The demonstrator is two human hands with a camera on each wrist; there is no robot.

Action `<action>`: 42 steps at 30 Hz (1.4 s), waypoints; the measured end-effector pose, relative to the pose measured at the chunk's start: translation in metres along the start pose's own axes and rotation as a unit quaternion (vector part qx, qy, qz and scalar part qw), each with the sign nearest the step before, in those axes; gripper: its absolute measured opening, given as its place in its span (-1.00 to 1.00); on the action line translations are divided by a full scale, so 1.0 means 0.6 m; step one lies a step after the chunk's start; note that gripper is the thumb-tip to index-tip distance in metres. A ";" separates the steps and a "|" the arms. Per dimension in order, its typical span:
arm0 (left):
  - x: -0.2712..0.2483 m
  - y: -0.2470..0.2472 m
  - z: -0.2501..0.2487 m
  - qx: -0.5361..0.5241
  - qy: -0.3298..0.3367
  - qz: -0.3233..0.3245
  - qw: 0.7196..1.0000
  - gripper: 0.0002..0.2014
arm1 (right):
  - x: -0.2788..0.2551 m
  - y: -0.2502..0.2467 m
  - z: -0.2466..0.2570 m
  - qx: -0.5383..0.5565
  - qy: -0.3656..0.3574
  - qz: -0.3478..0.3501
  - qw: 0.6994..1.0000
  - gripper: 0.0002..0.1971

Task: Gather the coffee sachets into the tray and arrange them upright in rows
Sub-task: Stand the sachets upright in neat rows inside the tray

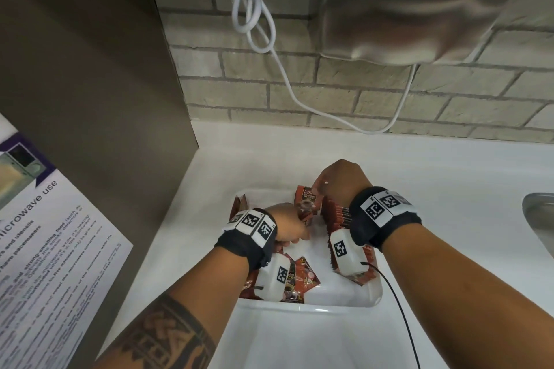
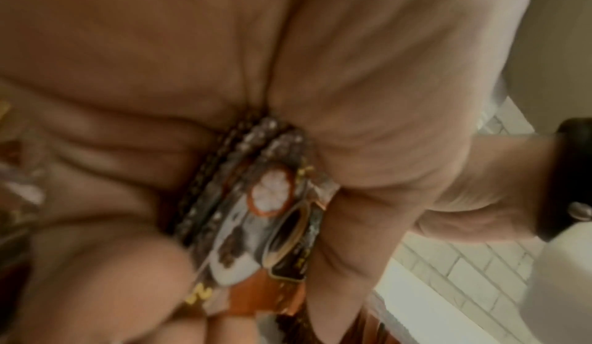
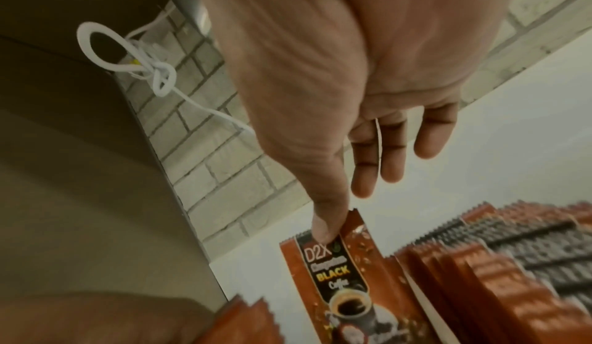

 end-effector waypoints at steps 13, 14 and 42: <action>0.035 0.012 -0.016 -0.025 -0.004 0.031 0.999 -0.76 | 0.013 0.030 -0.004 0.019 0.010 0.019 1.000 -0.76; 0.036 0.012 -0.016 -0.027 -0.005 0.033 0.999 -0.75 | 0.014 0.030 -0.002 0.009 0.005 0.024 1.000 -0.77; 0.003 -0.039 -0.017 -0.418 0.149 -0.026 0.896 -0.77 | -0.050 -0.033 0.002 0.235 -0.117 0.011 0.965 -0.89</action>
Point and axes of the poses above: each hand's wrist, its own x-axis towards the middle knuckle, its own y-axis out of the palm, z = x × y, the point moved 9 cm from there along x, towards the middle knuckle, and after that the axes turned 7 degrees about -x, right-handed, at the moved point
